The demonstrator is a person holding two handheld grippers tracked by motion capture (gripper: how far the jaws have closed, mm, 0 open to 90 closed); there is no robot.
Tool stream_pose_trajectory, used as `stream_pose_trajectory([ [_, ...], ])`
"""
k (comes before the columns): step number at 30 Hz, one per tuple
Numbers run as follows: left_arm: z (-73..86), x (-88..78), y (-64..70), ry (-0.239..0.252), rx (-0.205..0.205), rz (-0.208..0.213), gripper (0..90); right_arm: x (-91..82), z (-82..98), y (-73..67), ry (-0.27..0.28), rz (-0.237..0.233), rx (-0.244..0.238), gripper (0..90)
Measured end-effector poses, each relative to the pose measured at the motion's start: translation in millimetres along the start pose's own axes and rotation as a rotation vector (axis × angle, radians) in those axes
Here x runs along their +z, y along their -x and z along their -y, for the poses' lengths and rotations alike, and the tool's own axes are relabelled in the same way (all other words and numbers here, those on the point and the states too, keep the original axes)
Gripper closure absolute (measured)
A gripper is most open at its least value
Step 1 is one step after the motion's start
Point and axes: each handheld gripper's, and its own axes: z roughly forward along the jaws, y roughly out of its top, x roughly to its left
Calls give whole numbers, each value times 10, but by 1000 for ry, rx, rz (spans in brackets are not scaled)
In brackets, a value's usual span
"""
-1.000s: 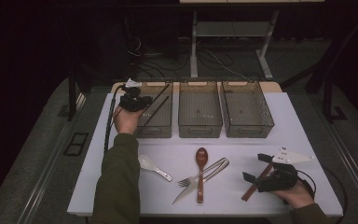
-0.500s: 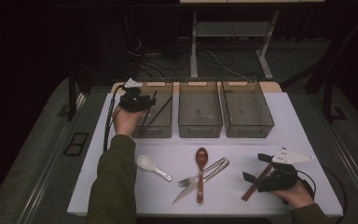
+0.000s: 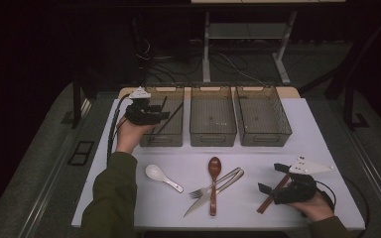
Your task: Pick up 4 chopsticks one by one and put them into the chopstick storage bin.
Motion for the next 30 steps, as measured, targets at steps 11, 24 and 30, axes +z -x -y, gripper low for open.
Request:
stream_pose_trajectory([
  [11, 179, -174, 310, 5, 53, 87, 364, -2, 4, 5, -3, 0, -4, 30],
  [24, 603, -373, 721, 22, 111, 92, 244, -27, 8, 42, -43, -7, -5, 30],
  [30, 819, -478, 842, 38, 107, 92, 155, -29, 14, 36, -71, -29, -14, 58],
])
